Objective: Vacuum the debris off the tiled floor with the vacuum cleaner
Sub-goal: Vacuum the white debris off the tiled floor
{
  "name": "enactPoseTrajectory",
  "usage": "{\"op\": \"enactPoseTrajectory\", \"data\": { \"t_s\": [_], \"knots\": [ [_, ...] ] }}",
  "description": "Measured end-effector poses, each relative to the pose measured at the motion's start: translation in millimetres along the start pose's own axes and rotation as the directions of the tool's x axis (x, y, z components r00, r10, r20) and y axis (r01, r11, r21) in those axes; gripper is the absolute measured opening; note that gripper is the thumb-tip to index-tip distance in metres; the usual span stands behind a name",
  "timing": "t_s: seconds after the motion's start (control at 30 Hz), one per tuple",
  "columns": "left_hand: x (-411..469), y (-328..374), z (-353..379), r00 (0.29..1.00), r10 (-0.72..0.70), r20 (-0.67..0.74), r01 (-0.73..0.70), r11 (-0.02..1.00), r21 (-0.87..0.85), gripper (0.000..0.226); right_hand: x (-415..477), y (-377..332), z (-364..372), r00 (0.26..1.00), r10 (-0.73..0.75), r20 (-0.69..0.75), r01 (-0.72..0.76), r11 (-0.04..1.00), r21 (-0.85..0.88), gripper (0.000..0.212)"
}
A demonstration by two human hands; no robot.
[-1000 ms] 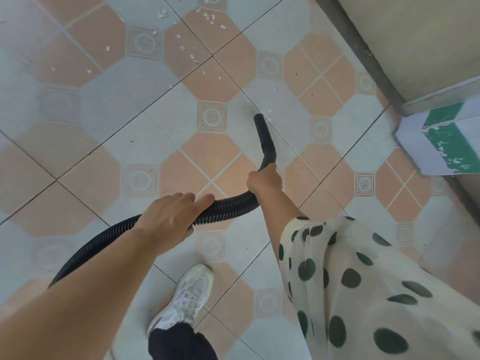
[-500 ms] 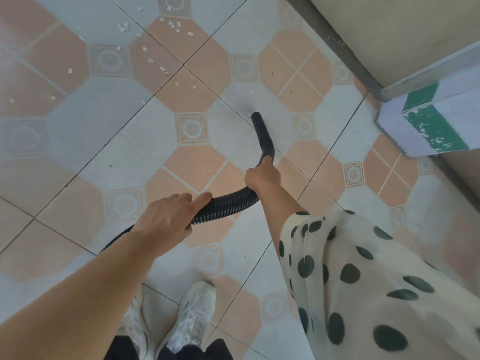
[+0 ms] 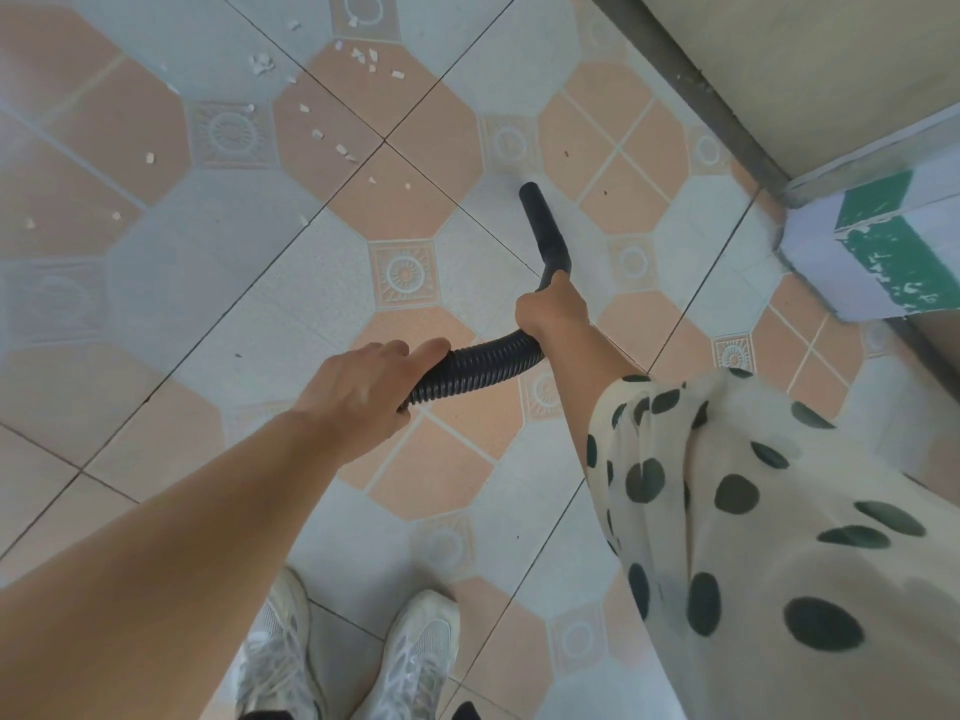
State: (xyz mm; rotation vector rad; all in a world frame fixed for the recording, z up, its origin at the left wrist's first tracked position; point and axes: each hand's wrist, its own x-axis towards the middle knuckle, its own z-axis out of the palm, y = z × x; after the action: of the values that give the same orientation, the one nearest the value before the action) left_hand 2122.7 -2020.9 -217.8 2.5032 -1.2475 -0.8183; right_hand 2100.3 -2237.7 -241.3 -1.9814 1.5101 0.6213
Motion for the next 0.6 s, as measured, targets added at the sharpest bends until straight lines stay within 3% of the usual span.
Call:
{"op": "enactPoseTrajectory", "data": {
  "t_s": [0.17,0.3,0.5,0.6],
  "knots": [
    [-26,-4,10,0.999,0.016,0.040,-0.015,1.000,-0.025,0.064,-19,20,17,0.999,0.014,0.039,-0.013,1.000,-0.012,0.059],
    [-58,-19,15,0.998,-0.026,0.065,0.034,0.990,-0.134,0.064,-37,13,36,0.990,-0.074,0.116,0.078,0.997,-0.026,0.069],
    [-108,-74,11,0.962,-0.213,0.168,0.242,0.953,-0.179,0.031,-56,-29,62,0.966,-0.194,0.170,0.217,0.968,-0.126,0.074],
    [-135,-106,18,0.923,-0.331,0.198,0.365,0.915,-0.172,0.029,-64,-40,68,0.960,-0.219,0.174,0.251,0.949,-0.192,0.074]
  ]
}}
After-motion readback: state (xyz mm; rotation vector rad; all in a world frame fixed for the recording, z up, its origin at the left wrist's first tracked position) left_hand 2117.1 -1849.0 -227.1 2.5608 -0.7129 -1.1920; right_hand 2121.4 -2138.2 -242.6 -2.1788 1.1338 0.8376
